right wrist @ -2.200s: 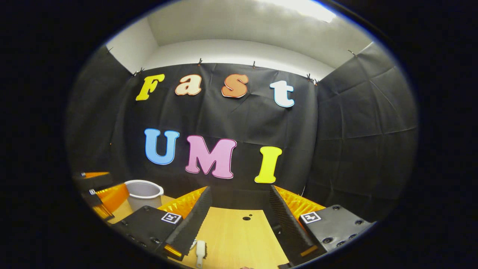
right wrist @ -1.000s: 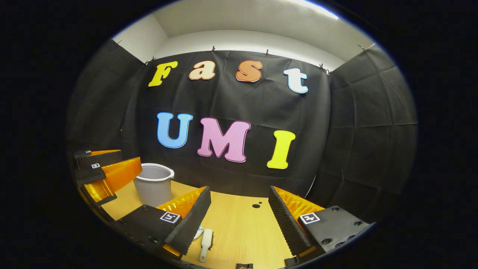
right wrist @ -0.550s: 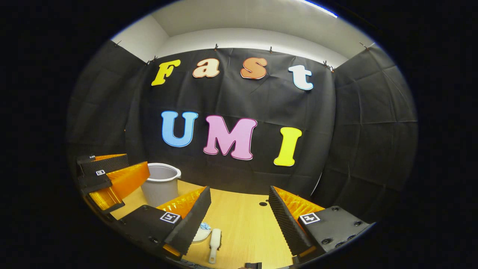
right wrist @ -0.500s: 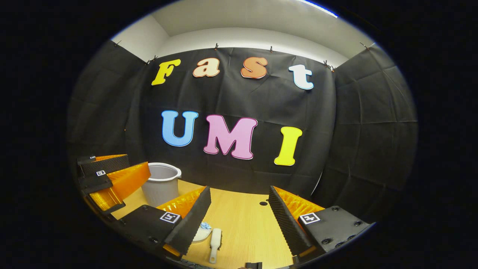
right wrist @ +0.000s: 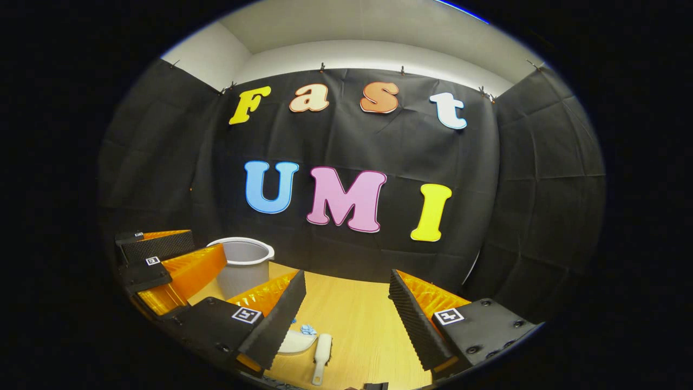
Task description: Pick up the small broom and dustpan from the desktop, sweep the trash into the dustpan with the broom, and then empty the trash into the garbage bin.
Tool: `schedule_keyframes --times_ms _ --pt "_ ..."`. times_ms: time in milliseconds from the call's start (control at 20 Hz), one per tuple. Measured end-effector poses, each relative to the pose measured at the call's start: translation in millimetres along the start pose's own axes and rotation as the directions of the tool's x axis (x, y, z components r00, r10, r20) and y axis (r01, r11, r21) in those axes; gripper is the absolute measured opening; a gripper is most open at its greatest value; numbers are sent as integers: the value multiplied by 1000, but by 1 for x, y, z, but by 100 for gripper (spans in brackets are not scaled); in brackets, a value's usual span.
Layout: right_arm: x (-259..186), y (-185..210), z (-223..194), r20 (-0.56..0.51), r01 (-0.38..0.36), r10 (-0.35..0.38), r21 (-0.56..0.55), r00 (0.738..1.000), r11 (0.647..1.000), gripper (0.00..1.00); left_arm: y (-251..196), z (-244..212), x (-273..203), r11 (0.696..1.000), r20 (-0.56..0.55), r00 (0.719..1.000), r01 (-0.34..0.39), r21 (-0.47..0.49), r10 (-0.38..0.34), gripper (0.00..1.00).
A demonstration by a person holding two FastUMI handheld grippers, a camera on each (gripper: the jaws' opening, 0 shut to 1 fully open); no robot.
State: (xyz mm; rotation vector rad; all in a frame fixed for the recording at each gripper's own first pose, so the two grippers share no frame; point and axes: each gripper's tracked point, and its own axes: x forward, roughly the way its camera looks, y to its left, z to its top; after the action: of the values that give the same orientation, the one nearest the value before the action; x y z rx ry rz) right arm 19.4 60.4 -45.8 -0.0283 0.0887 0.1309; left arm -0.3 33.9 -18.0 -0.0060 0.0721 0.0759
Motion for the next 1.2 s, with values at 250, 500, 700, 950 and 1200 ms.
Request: schedule_keyframes --times_ms 250,500,700,950,1200 --pt "16 -3 7 20 -10 10 23 1000 1000 99 2 12 7 999 35 999 -32 11 32 81" --pt "18 8 -14 -36 -35 36 20 999 999 99 -6 -25 13 1000 -90 996 17 -3 -17 81" --pt "20 20 -38 -101 -42 45 35 994 999 99 1 -75 8 999 -259 965 34 -11 -35 81" --pt "26 35 -87 -231 -49 71 100 970 994 98 10 -132 2 999 -434 900 37 -19 -41 81" --pt "46 33 -155 -397 -38 92 140 913 989 99 9 -200 -5 998 -626 780 -19 -55 -19 82"
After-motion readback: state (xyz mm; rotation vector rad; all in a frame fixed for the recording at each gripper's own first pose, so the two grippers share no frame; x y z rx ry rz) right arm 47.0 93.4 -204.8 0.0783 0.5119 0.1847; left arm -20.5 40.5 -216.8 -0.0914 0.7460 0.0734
